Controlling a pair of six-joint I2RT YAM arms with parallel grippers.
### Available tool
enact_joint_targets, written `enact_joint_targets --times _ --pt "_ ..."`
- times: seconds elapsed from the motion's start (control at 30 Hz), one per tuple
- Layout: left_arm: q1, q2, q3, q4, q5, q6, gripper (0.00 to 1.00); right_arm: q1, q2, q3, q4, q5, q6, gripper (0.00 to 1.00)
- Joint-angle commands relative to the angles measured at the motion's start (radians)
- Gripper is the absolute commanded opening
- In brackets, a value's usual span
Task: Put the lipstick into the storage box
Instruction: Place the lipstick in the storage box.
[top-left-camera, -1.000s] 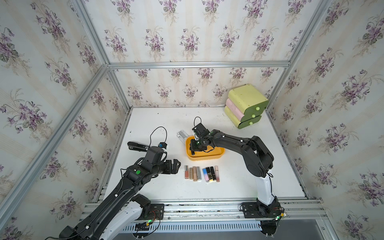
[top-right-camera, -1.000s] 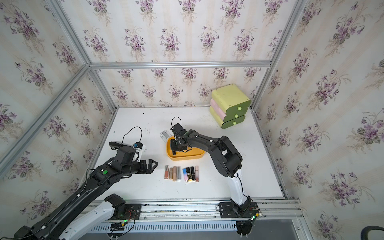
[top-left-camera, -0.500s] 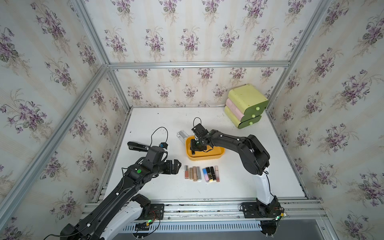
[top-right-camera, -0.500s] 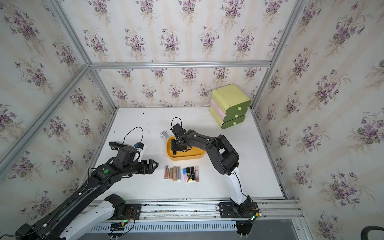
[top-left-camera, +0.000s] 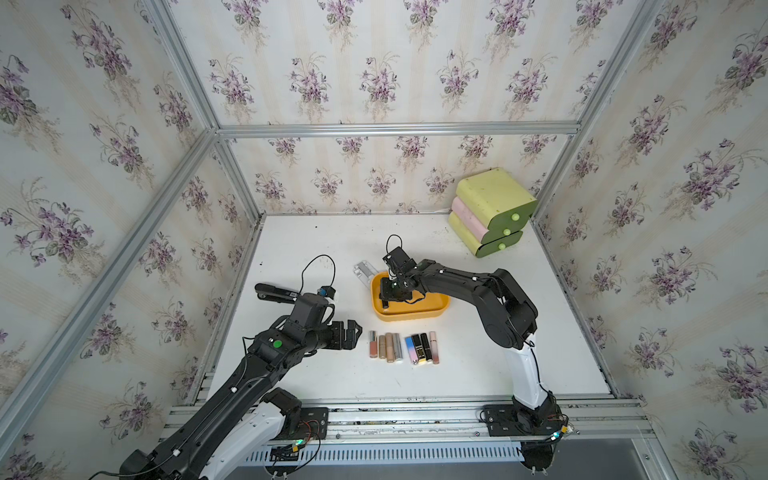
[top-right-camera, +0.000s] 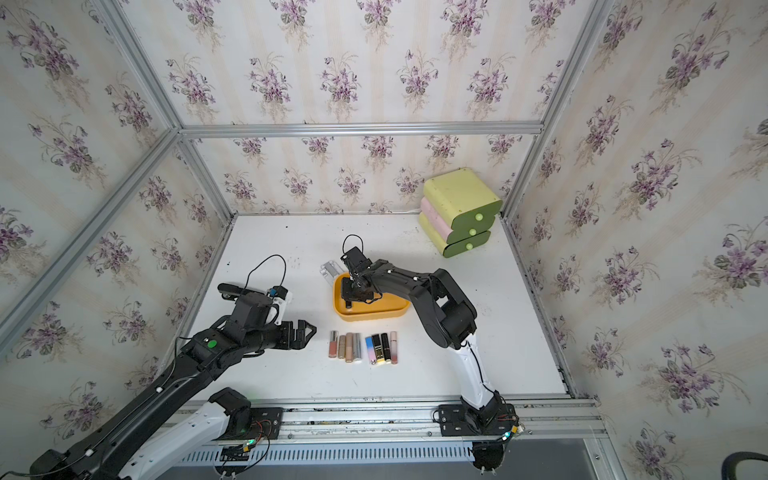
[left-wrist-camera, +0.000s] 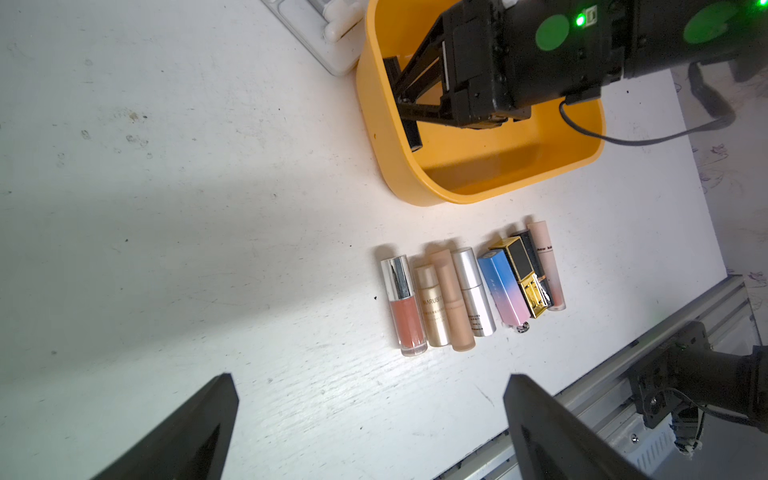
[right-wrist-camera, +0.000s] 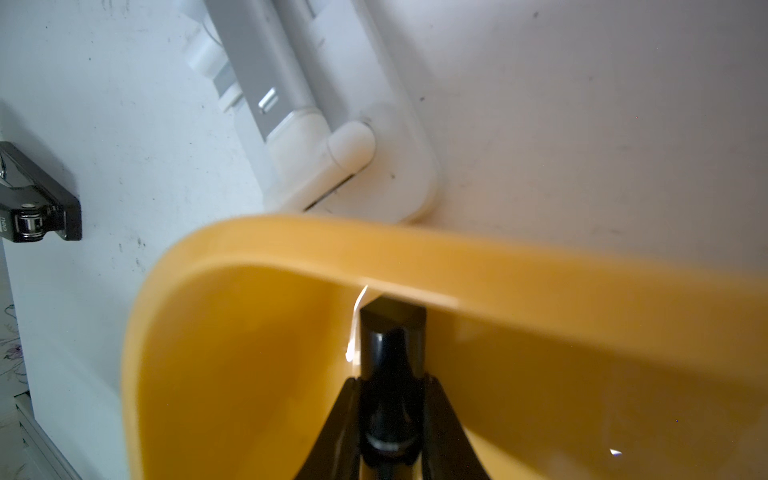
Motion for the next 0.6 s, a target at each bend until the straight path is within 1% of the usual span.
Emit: enact_joint_targets --times 0.0,0.17,0.3,0.57 --pt "0.002 -0.002 -0.002 -0.004 0.004 0.018 1.0 -0.001 0.0 -0.002 -0.023 0.017 0.005 0.31" --pt "0.002 -0.008 -0.005 0.0 0.006 0.012 1.0 -0.001 -0.017 -0.004 -0.03 0.017 0.004 0.38" --pt "0.002 -0.014 0.0 0.004 0.011 0.008 1.0 -0.001 -0.053 -0.004 -0.045 0.032 0.001 0.45" --pt "0.002 -0.024 0.015 0.014 0.029 -0.001 1.0 -0.001 -0.175 -0.015 -0.083 0.048 -0.013 0.56"
